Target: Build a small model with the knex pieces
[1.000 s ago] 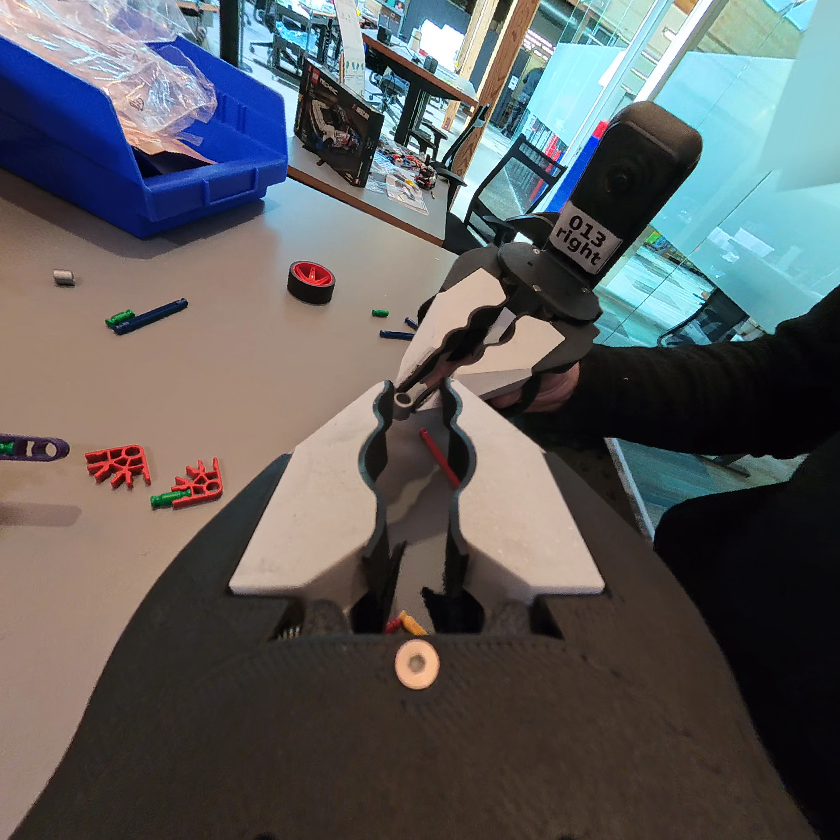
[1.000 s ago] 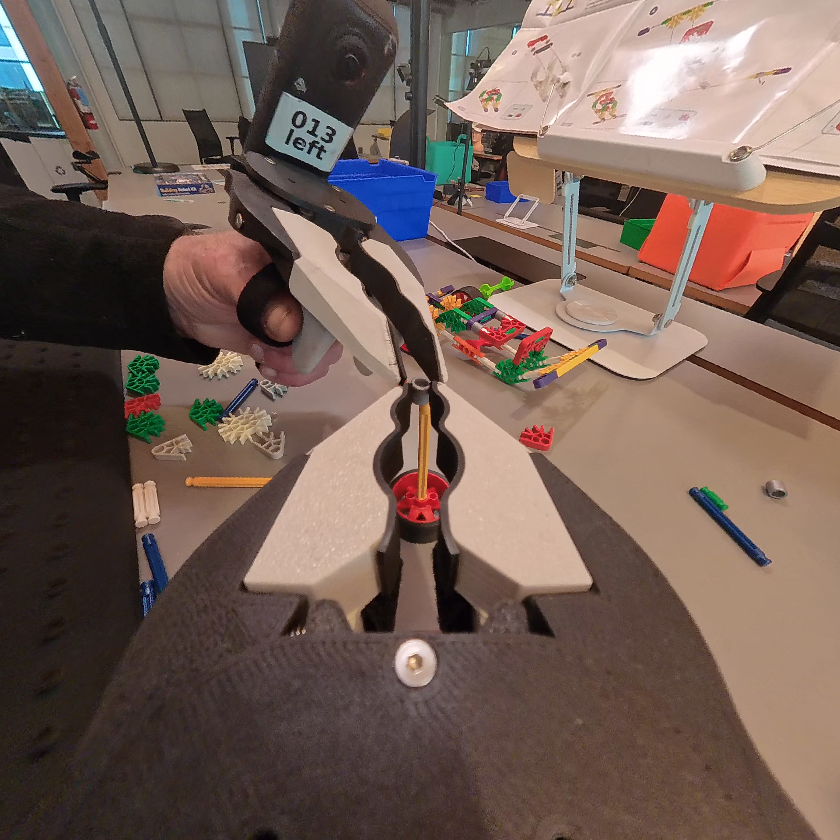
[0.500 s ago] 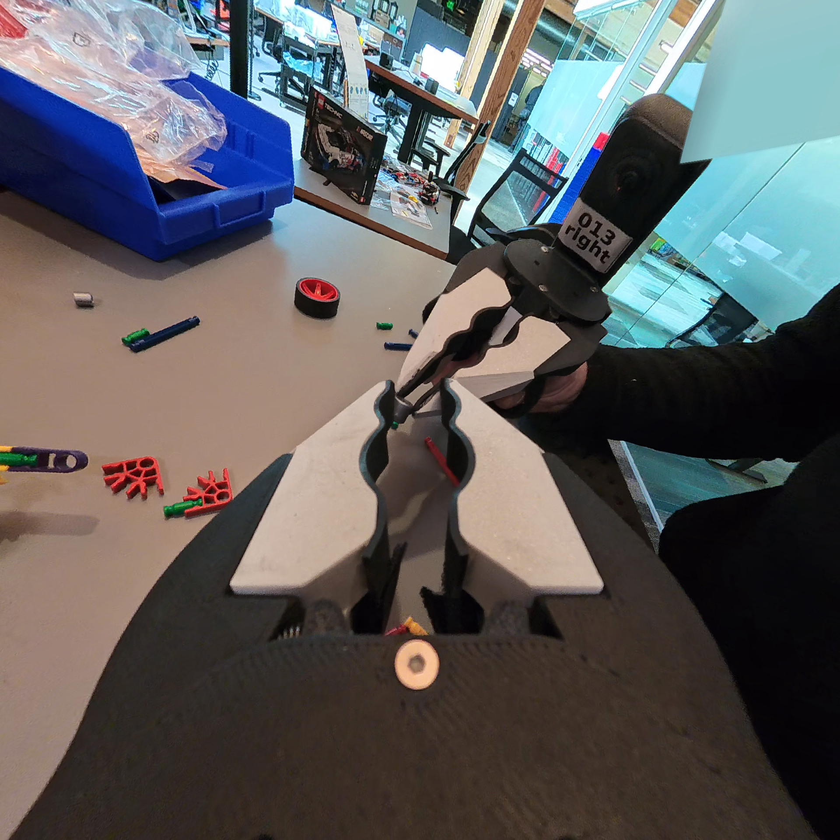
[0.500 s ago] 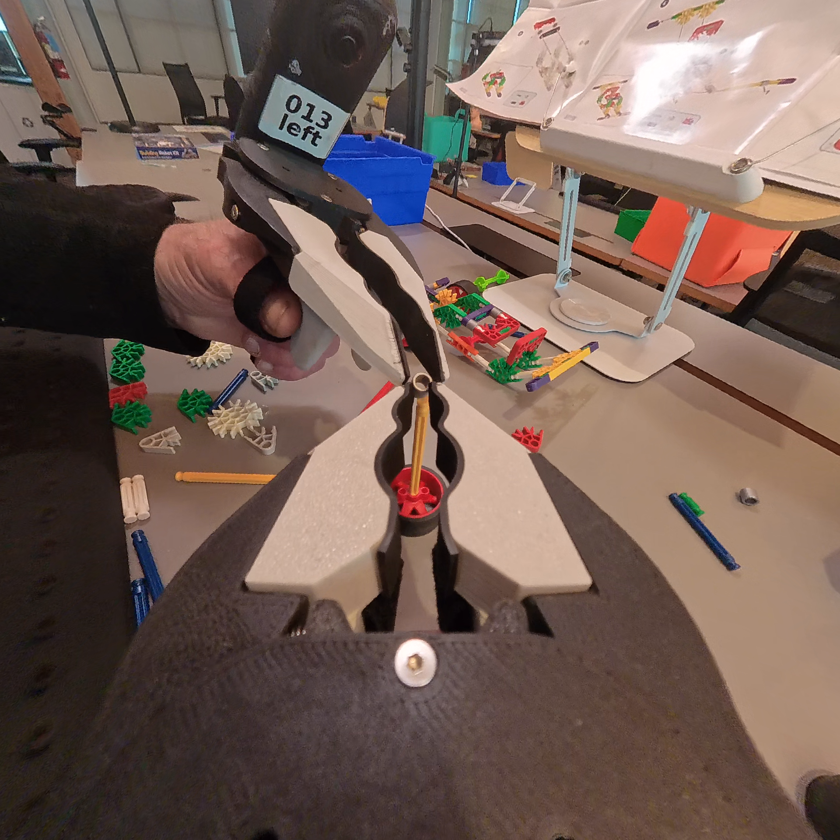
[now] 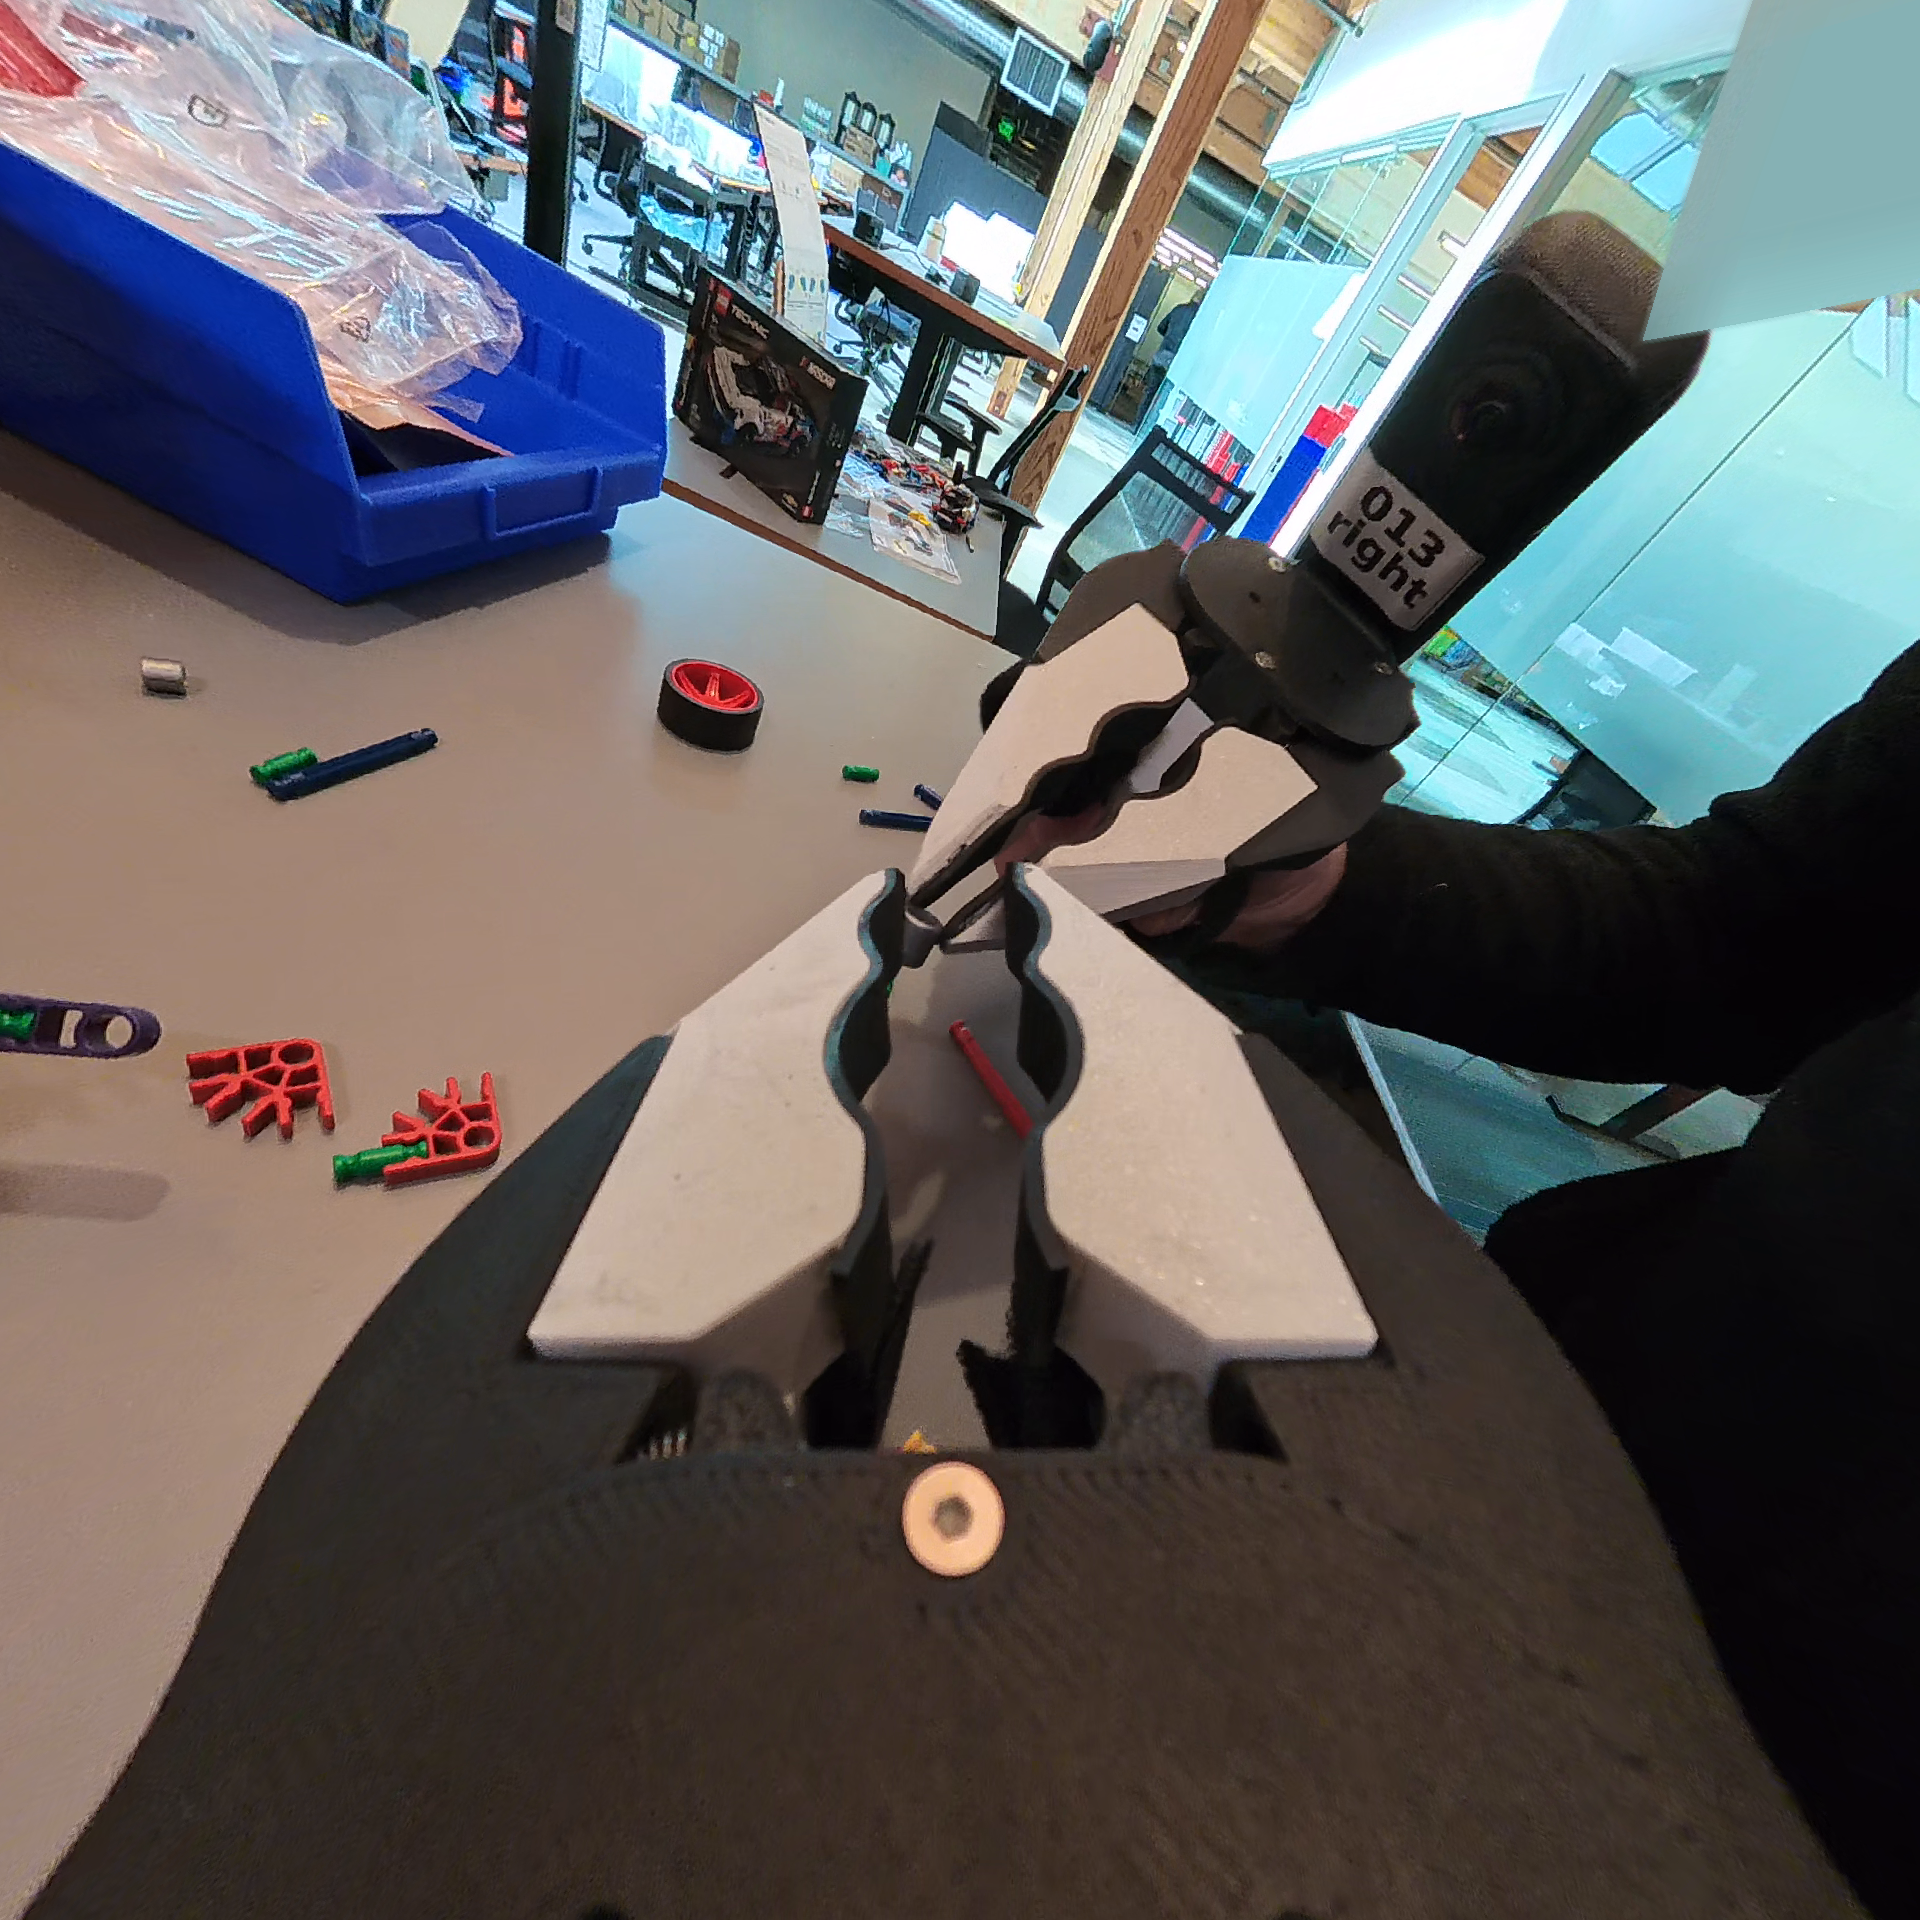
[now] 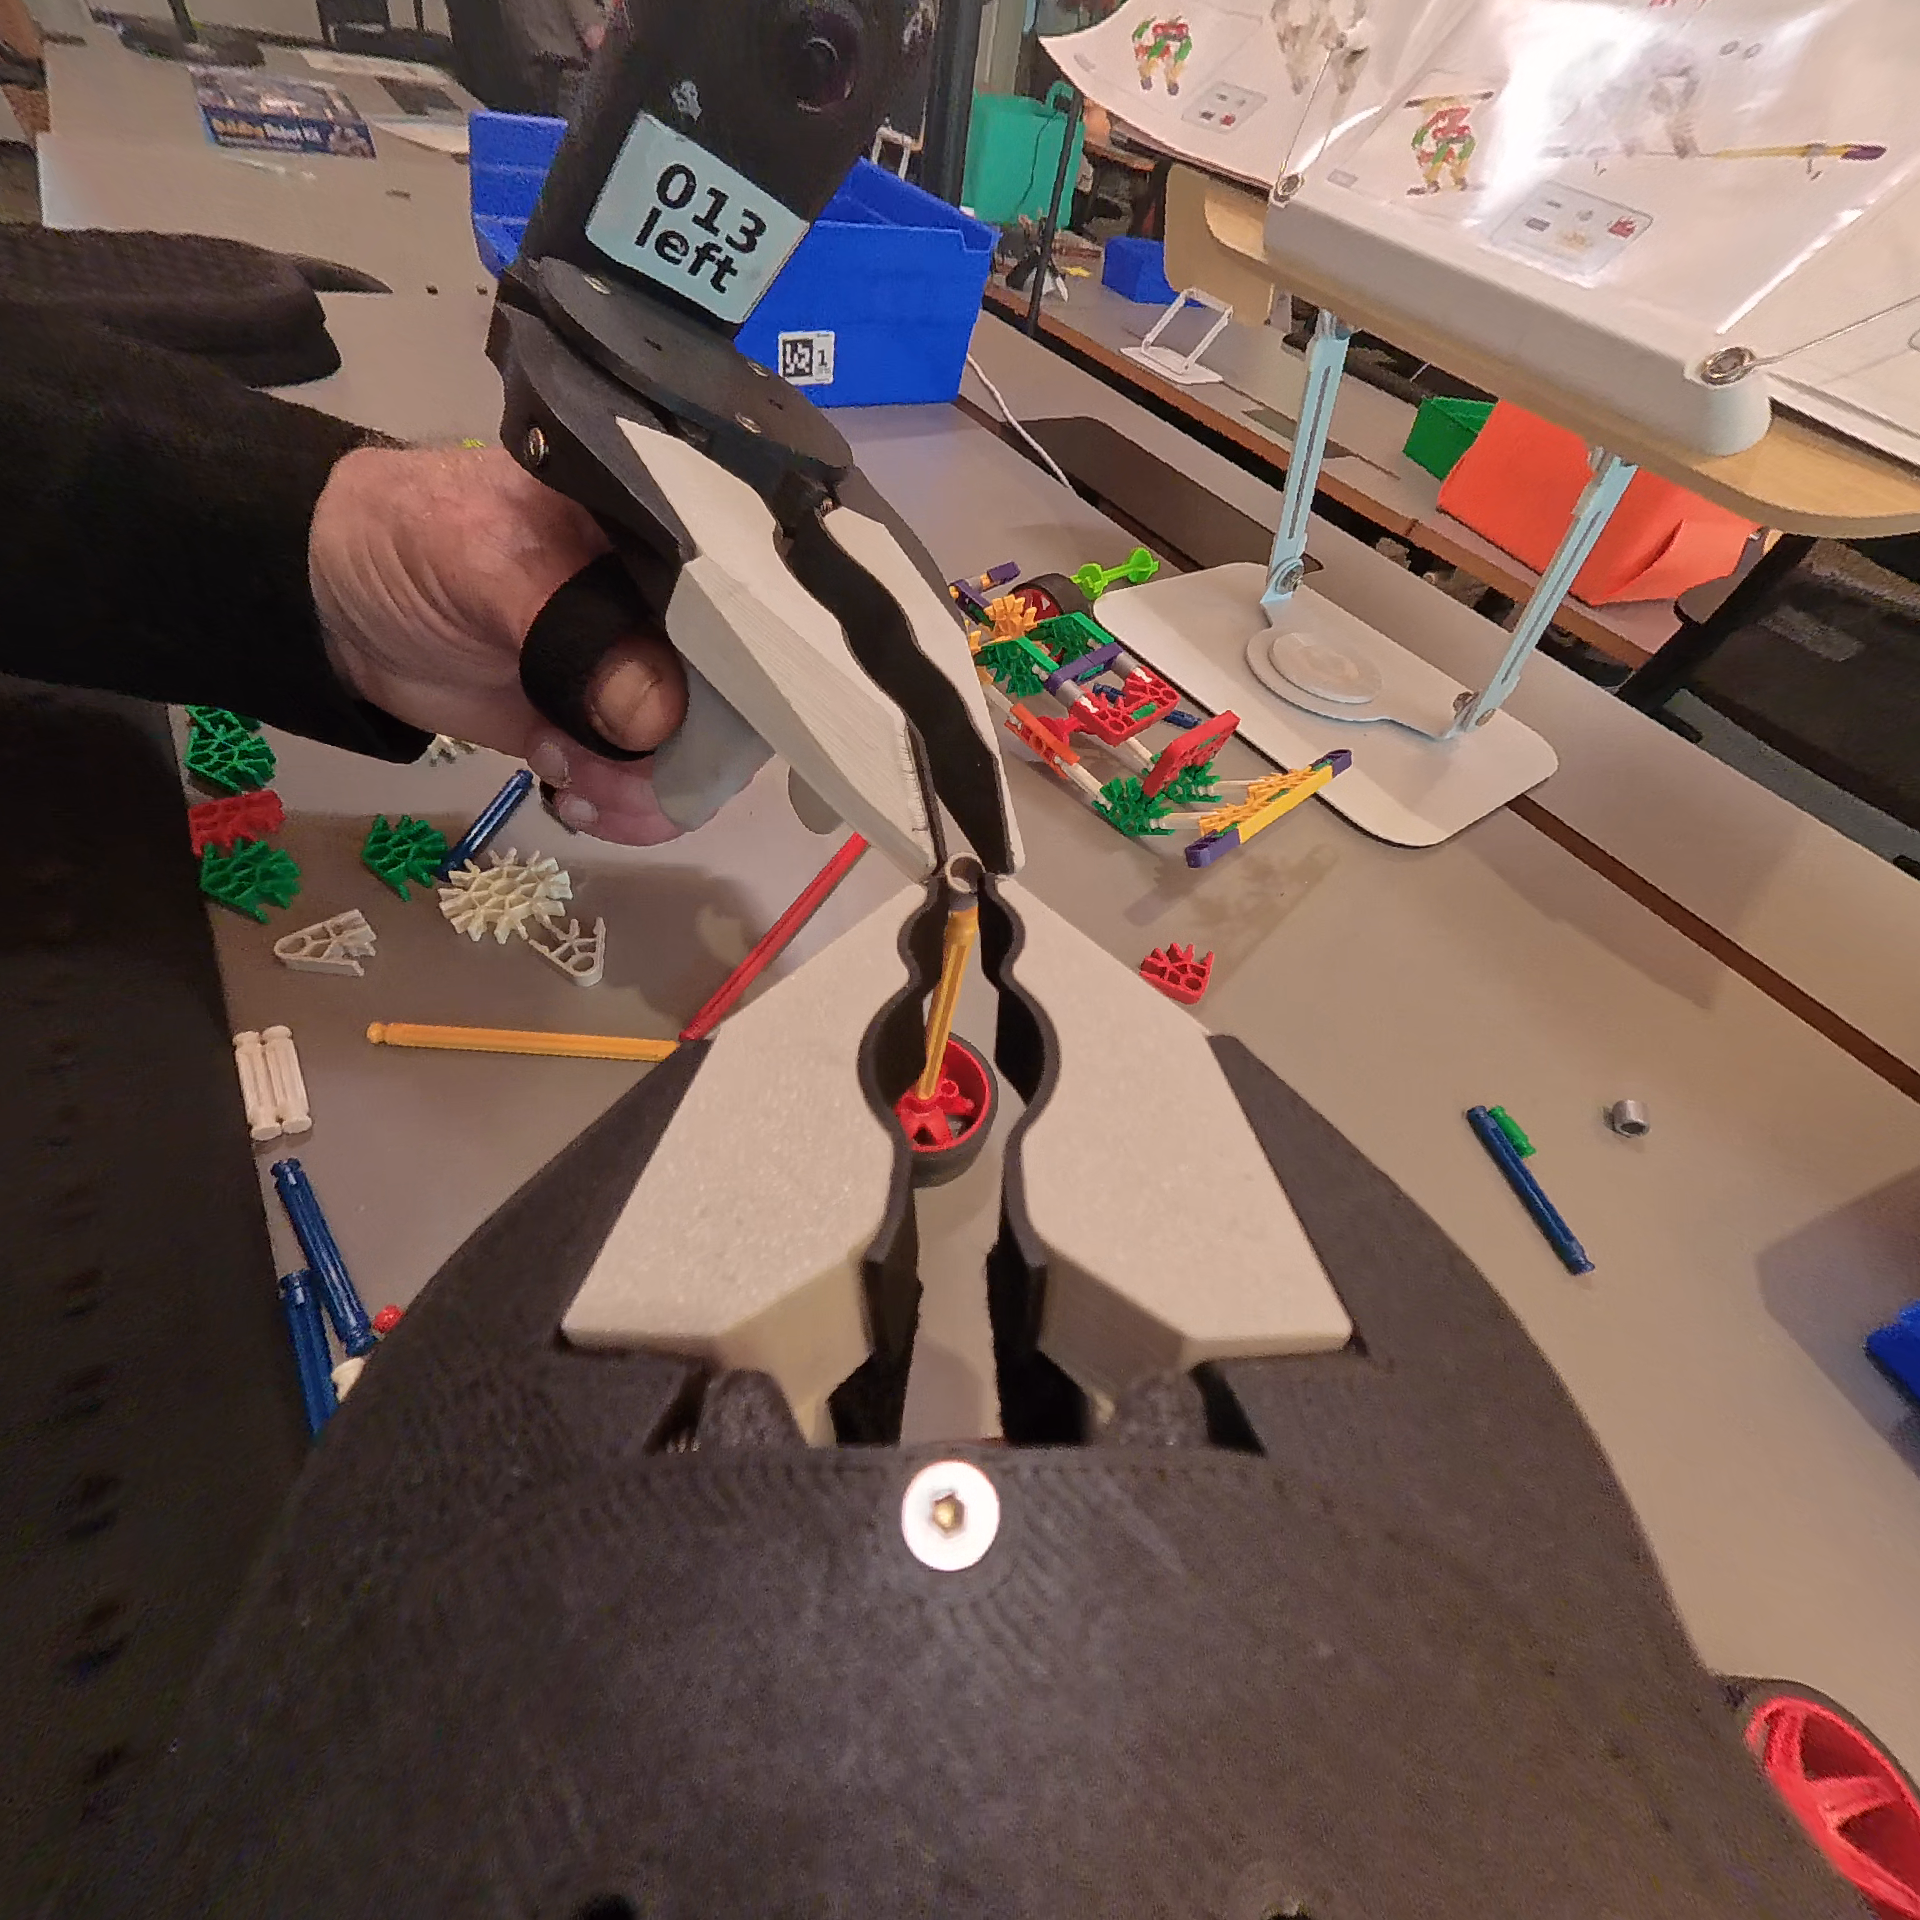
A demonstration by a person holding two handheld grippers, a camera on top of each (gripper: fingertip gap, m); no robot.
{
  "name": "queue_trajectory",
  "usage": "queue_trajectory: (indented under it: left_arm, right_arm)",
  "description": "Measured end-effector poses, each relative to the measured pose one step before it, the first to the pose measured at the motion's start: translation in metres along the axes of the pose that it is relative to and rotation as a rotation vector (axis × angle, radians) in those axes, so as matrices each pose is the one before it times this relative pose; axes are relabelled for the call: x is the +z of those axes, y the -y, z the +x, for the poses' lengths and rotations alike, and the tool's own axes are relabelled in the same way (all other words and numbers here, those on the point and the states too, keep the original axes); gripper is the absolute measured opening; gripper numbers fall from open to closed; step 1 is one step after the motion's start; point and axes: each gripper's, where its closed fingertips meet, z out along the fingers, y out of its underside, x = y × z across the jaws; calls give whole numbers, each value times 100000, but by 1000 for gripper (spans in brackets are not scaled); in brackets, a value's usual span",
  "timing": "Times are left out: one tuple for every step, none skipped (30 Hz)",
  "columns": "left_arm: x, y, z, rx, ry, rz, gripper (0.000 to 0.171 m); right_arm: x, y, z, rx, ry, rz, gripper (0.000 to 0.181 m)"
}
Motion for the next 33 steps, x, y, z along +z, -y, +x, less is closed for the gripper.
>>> queue_trajectory:
  left_arm:
    - [0, 11, -23, 107, 97, 343, 16]
    - [6, 38, -16, -147, -84, 501, 16]
    - [-14, 73, 13, -385, -332, 716, 16]
    - [-3, 48, -22, -412, -132, 555, 16]
    - [-8, -18, -68, -253, -44, 311, 16]
    - [-29, -18, -49, -452, -137, 308, 16]
    - [-13, -46, -91, -522, 113, 282, 15]
    - [11, -90, -83, -400, -7, 93, 11]
    - [32, -148, 26, -264, -678, -206, 11]
    - [35, -55, 20, -331, -306, 398, 11]
    - [5, 17, 50, -710, -309, 730, 11]
    - [-17, -16, 30, -286, -134, 457, 11]
    - [-16, -131, -59, 108, 302, -246, 11]
    - [-4, -90, -42, -368, 152, -87, 11]
    - [-50, -33, 31, -963, -540, -127, 11]
    - [-196, -104, 40, -877, -333, -1149, 11]
    - [-400, -38, -78, 65, 1224, -1076, 14]
    - [-610, 4, -40, 210, 1497, -1360, 19]
    - [-865, 106, 132, -248, 475, -1055, 19]
    - [-1133, 176, -96, 235, 2323, -506, 19]
    - [-1385, 16, -234, 1655, 3560, -1749, 19]
    - [-1564, -92, -361, 1978, 4164, -2383, 19]
    - [-1528, -194, -589, 1090, 4698, -2388, 19]
    - [-1293, -347, -634, 352, 4370, -2511, 21]
    - [-956, -497, -636, 142, 3920, -2664, 22]
    - [-547, -637, -766, 212, 4644, -2967, 22]
    - [-88, -607, -919, 592, 6005, -3021, 23]
    - [322, -431, -799, 437, 5644, -2748, 23]
    - [577, -110, -535, 762, 4315, -1554, 23]
    - [743, 239, -388, 1068, 3726, -80, 24]
    - [889, 312, -58, 1455, 1335, -37, 25]
    - [997, 75, -83, 1288, 708, -1341, 26]
    - [925, -104, -598, 1757, 3695, -2372, 30]
  right_arm:
    - [-4, -8, 19, -548, -263, -677, 2]
    - [-6, 39, 31, -427, -231, -515, 2]
    - [-8, 53, 43, -390, -226, -554, 2]
    - [19, -5, 23, -437, -205, -981, 2]
    - [46, -39, 13, -367, 15, -1147, 2]
    - [44, -53, 5, -301, 141, -1072, 2]
    - [45, -67, -19, -588, 145, -1097, 0]
    - [-4, -21, 76, -725, -557, -762, 0]
    - [-40, 4, 92, -456, -475, -618, 0]
    - [-42, 4, 21, -242, 230, -629, 0]
    - [-27, 16, -23, -269, 379, -428, 0]
    - [25, -37, -48, -324, 398, -656, 0]
    - [55, -119, -41, -356, 300, -1043, 0]
    - [39, -75, -40, -110, 285, -557, 0]
    - [-8, 23, -99, 786, 717, 46, 0]
    - [-111, 71, -126, 1491, 865, 354, 0]
    - [-182, 17, -131, 1493, 640, 68, 0]
    - [-182, -139, -169, 893, 688, -573, 0]
    - [-180, -188, -201, 320, 683, -618, 0]
    - [-142, -193, -177, 431, 595, -468, 0]
    - [-109, -182, -124, 698, 360, -444, 1]
    - [-96, -138, -101, 685, 248, -279, 2]
    - [-96, -80, -134, 735, 306, 31, 3]
    - [-78, -52, -125, 1003, 337, 249, 4]
    - [-49, -17, -40, 1431, 189, 553, 7]
    - [-10, 45, 96, 1935, -47, 756, 9]
    - [43, 54, 254, 1837, -401, 359, 11]
    - [64, 48, 353, 896, -647, -125, 11]
    - [92, 90, 473, 353, -1128, -277, 12]
    - [115, 121, 615, 753, -1553, -321, 15]
    - [136, 184, 620, 1324, -1076, -77, 18]
    - [192, 190, 638, 1780, -757, -48, 21]
    - [275, 95, 788, 2063, -1211, -405, 24]
